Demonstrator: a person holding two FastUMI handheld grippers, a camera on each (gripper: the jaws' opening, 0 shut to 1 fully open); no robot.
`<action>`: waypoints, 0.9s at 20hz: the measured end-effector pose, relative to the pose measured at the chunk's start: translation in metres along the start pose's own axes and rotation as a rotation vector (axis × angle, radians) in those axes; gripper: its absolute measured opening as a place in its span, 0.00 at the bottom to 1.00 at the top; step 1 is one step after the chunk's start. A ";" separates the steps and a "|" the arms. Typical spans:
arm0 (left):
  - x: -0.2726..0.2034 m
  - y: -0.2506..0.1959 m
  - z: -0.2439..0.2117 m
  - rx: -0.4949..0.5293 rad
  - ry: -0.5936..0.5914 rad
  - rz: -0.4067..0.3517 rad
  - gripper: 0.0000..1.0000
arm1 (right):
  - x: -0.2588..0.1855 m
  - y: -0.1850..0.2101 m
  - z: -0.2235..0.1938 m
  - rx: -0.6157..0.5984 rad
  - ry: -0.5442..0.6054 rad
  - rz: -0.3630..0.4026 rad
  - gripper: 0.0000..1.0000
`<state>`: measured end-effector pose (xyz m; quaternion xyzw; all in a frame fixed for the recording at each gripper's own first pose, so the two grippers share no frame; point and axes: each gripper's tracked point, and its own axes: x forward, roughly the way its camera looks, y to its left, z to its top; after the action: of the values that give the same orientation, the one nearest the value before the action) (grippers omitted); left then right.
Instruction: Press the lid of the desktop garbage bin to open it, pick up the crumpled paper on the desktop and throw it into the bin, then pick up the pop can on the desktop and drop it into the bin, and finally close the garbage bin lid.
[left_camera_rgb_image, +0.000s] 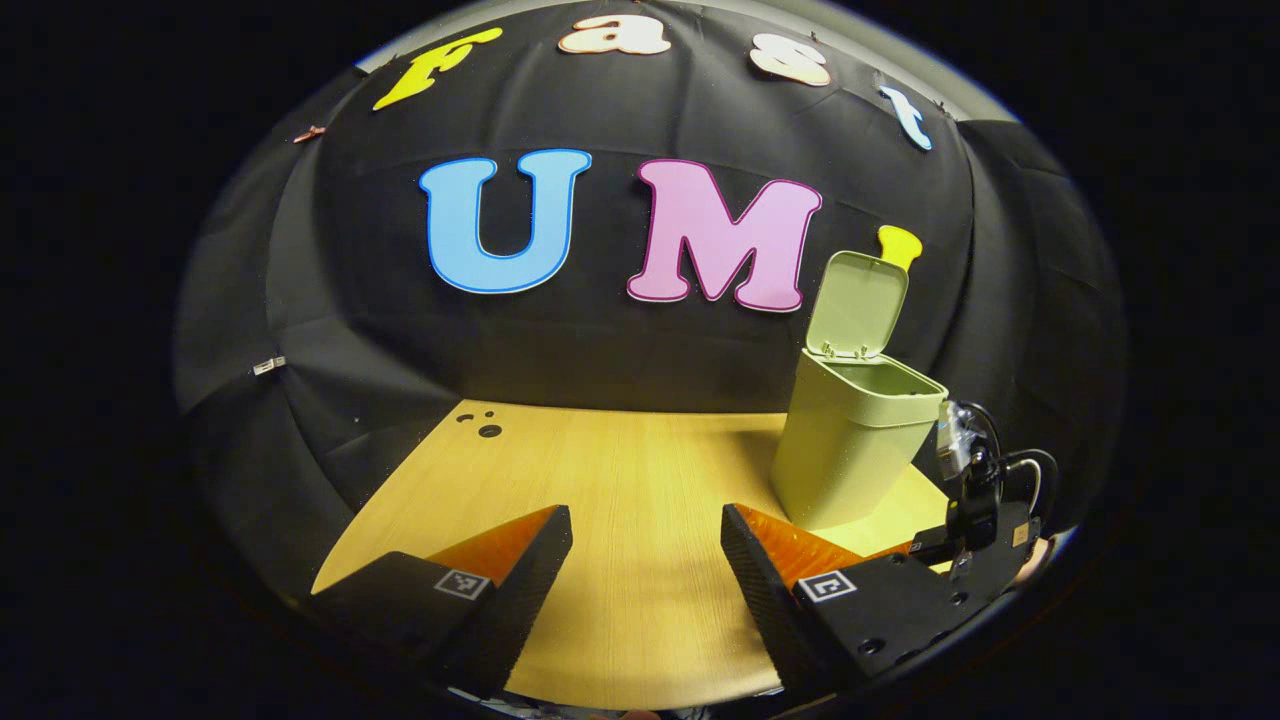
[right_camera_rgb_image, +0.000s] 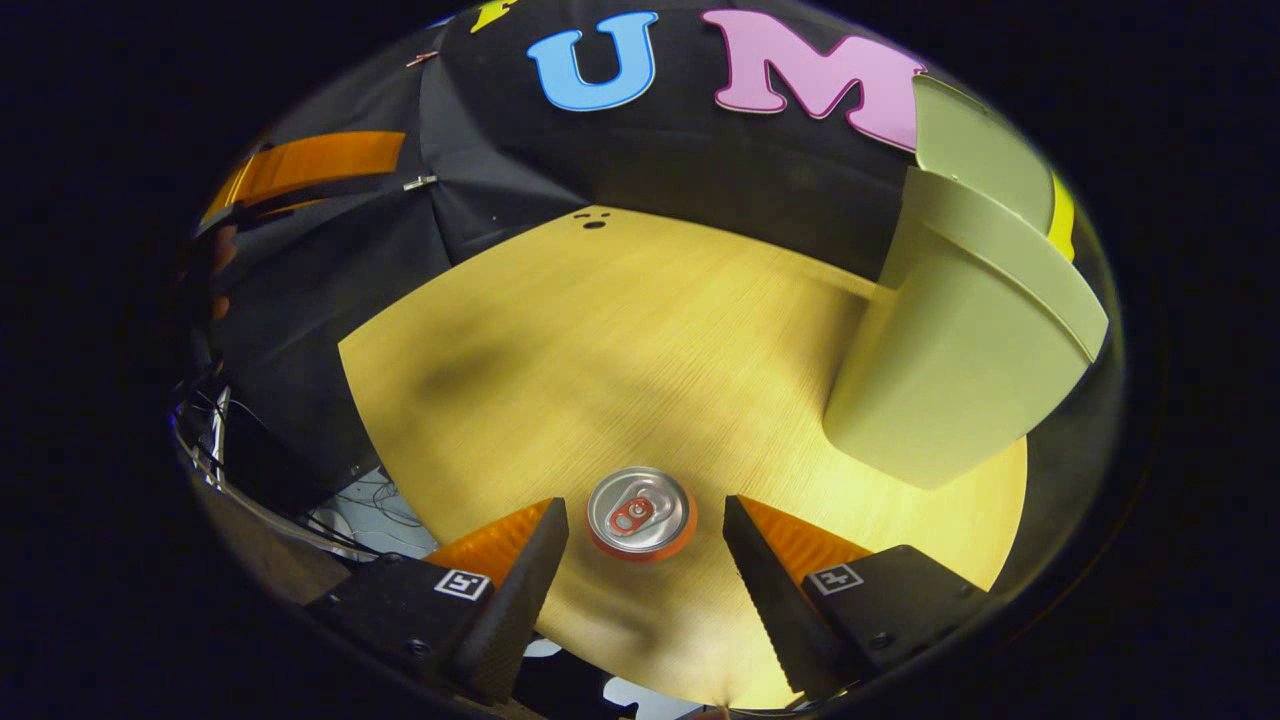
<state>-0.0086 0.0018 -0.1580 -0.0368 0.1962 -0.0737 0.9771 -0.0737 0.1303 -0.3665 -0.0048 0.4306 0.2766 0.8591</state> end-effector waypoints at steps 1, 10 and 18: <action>0.000 0.003 0.000 -0.005 0.002 0.003 0.96 | 0.004 0.000 -0.004 0.002 0.011 -0.001 0.99; 0.002 0.007 -0.007 -0.017 0.016 0.008 0.96 | 0.014 -0.005 -0.015 -0.013 0.051 -0.018 0.81; 0.013 -0.008 -0.009 -0.009 0.026 -0.020 0.96 | -0.053 -0.034 0.049 0.103 -0.134 -0.041 0.81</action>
<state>-0.0010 -0.0083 -0.1703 -0.0424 0.2090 -0.0830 0.9735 -0.0464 0.0886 -0.3046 0.0492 0.3858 0.2362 0.8905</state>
